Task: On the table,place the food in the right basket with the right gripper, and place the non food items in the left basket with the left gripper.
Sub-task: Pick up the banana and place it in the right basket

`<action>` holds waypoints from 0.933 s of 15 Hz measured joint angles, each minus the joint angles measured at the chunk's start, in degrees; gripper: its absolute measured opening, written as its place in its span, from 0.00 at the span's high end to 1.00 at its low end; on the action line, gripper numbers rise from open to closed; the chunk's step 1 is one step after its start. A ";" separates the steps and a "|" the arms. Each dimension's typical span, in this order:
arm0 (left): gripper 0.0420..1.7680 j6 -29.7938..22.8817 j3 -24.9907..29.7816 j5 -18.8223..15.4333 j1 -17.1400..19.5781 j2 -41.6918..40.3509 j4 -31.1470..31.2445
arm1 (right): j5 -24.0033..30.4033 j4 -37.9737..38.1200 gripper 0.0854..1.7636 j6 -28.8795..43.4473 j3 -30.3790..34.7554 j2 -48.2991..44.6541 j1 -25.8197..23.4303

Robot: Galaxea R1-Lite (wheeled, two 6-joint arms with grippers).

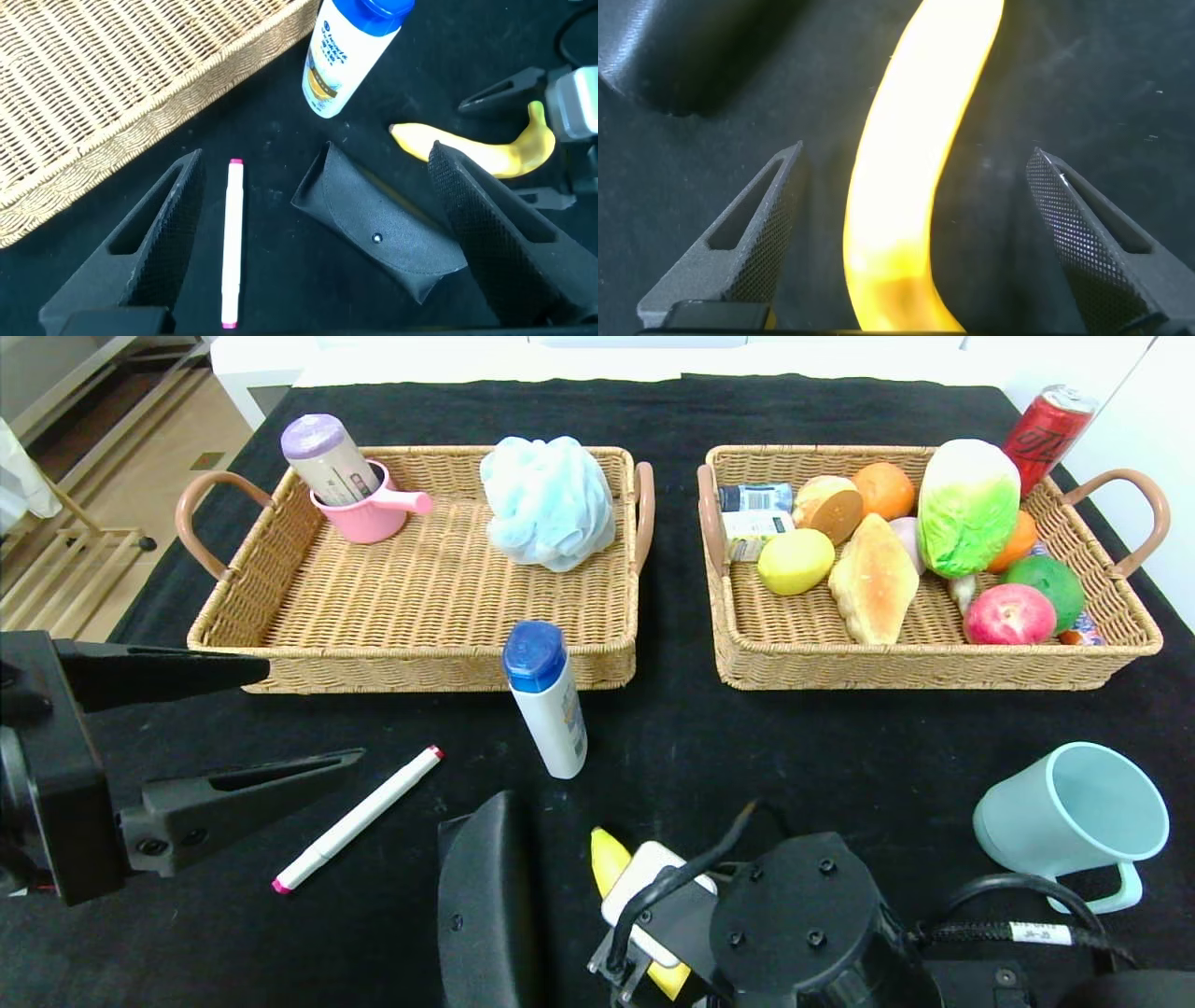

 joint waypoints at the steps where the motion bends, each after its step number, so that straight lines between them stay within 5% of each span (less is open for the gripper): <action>1: 0.03 -0.02 0.00 -0.02 0.00 0.00 0.00 | 0.00 0.02 0.03 0.00 -0.05 0.30 0.00; 4: 0.03 0.00 0.05 -0.02 -0.01 0.02 0.00 | 0.00 -0.02 0.03 0.02 -0.11 0.93 -0.06; 7: 0.03 0.00 0.10 0.00 -0.01 0.00 0.00 | 0.06 -0.02 0.33 0.04 -0.11 1.10 -0.09; 12: 0.03 0.02 0.10 0.00 0.00 -0.09 -0.04 | 0.09 -0.06 0.68 0.26 -0.02 1.16 -0.24; 14: 0.03 0.00 0.10 0.00 0.00 -0.16 -0.02 | 0.17 -0.06 0.68 0.33 -0.02 1.12 -0.33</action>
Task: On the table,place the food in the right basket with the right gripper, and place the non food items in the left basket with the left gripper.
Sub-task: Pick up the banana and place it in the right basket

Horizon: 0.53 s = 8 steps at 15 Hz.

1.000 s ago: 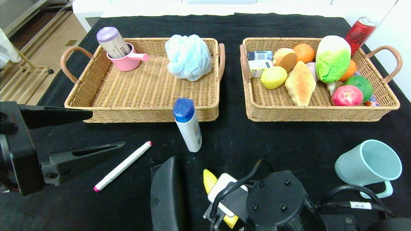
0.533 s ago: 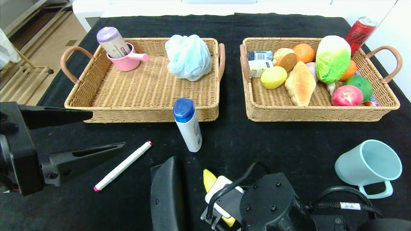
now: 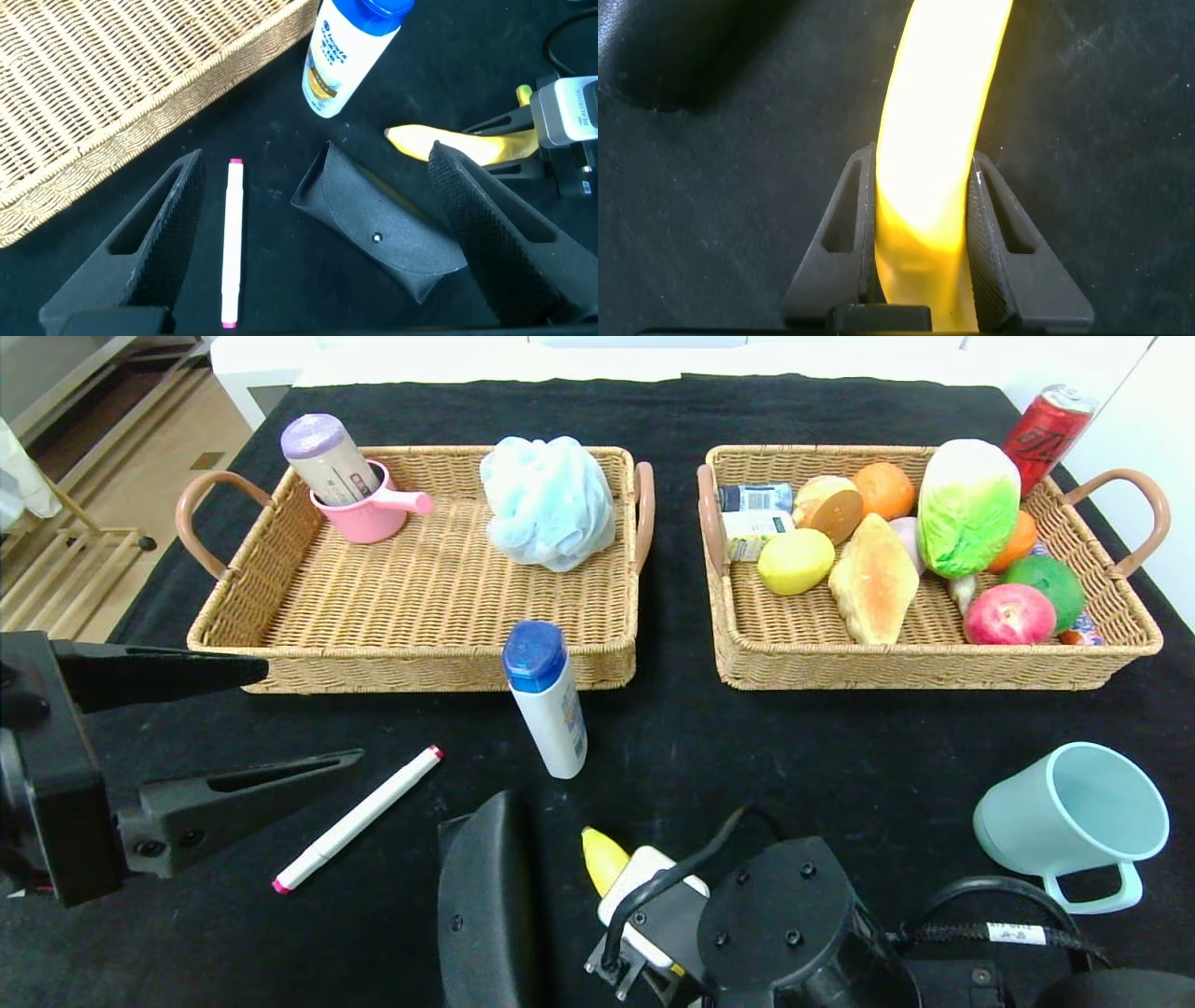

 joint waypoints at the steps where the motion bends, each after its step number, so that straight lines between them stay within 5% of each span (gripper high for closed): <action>1: 0.03 0.02 0.00 -0.02 0.00 -0.01 0.00 | 0.05 0.00 0.68 0.01 0.00 -0.07 -0.02; 8: 0.03 0.02 0.00 -0.02 0.00 -0.01 0.00 | 0.06 -0.02 0.68 0.30 -0.06 -0.73 -0.05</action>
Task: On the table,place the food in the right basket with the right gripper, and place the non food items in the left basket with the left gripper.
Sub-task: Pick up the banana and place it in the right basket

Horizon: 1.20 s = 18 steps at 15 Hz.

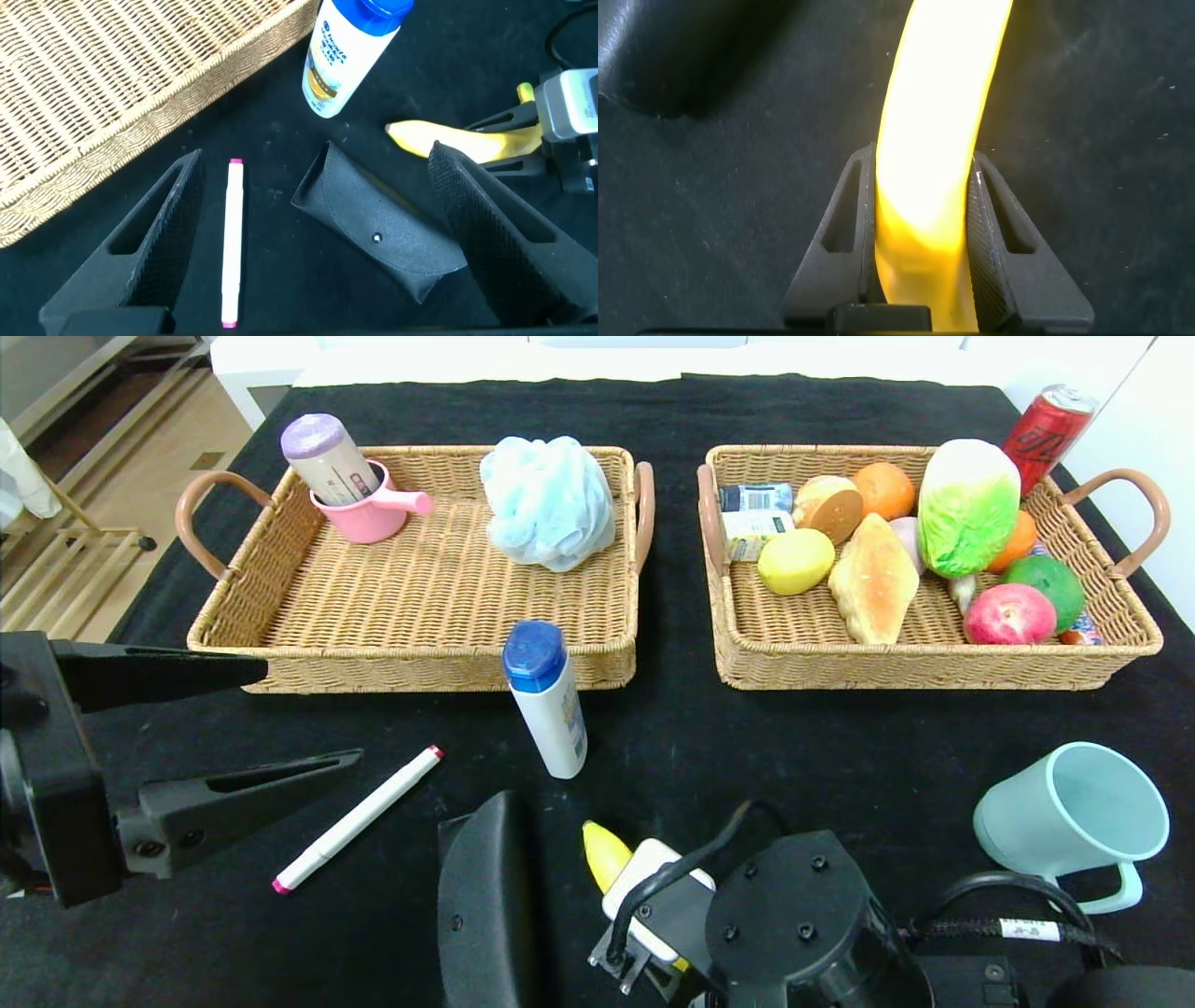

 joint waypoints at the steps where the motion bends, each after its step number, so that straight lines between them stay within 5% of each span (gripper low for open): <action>1: 0.03 -0.02 0.00 0.00 0.00 0.00 0.00 | -0.01 0.00 0.68 0.00 -0.02 -0.17 -0.06; 18: 0.03 -0.02 0.09 0.02 0.00 -0.16 -0.04 | 0.27 0.67 0.68 -0.38 -4.71 -9.74 -8.56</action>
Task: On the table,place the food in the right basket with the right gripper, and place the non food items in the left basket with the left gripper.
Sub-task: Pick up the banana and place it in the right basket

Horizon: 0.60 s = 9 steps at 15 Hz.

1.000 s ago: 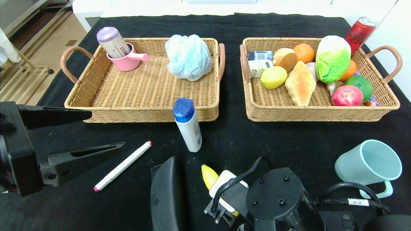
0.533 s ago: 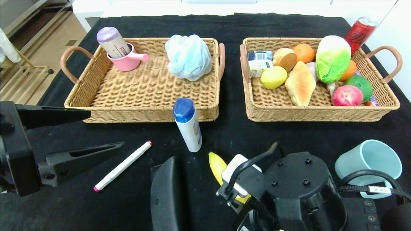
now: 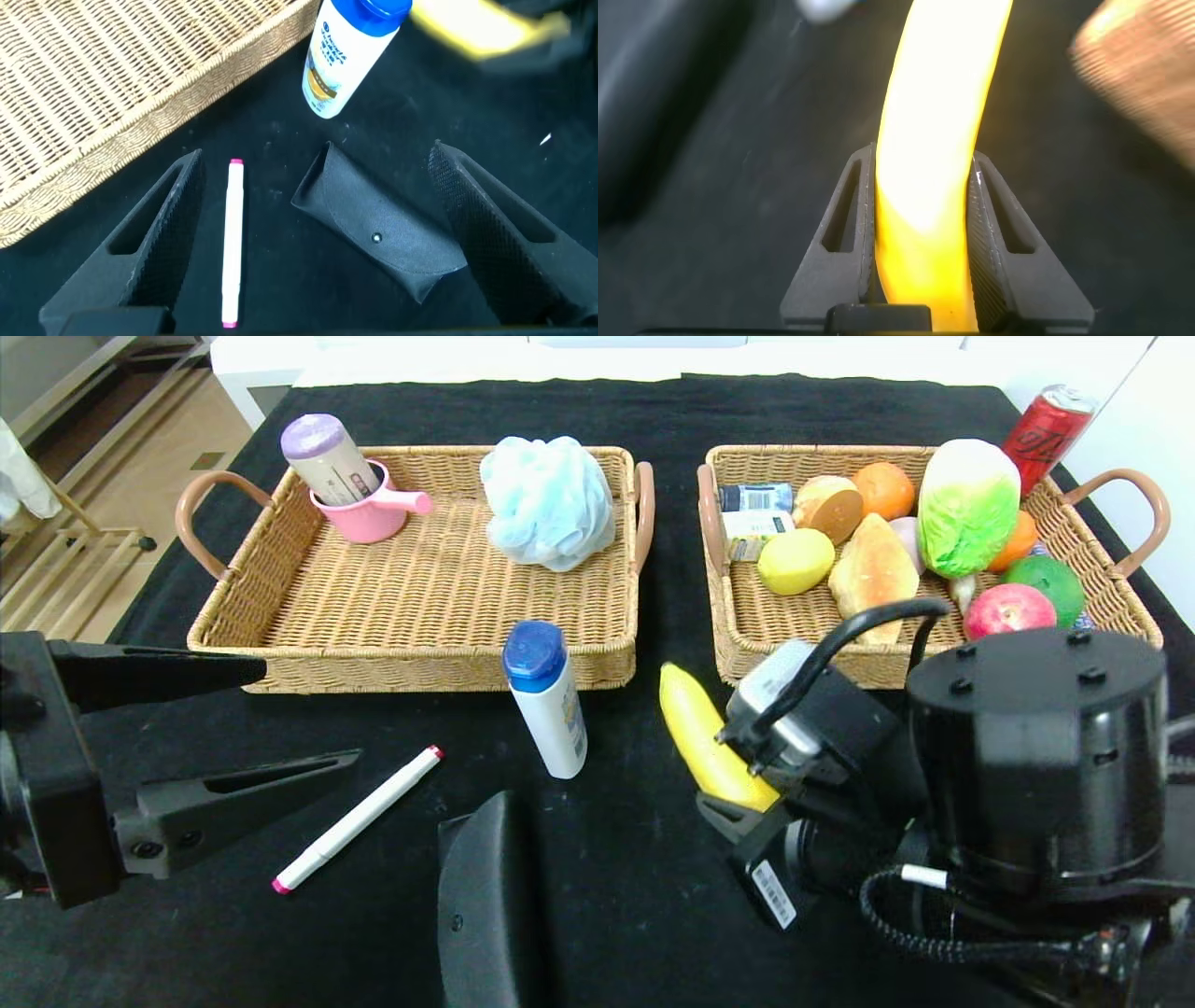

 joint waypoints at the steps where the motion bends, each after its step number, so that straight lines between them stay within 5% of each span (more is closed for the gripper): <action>1: 0.03 0.00 0.06 -0.02 0.00 0.02 0.00 | 0.00 0.41 0.68 -0.22 -1.39 -0.55 -0.94; 9: 0.03 0.00 0.09 0.00 0.00 0.05 -0.02 | 2.62 3.30 0.68 -1.63 -15.30 -1.40 -13.09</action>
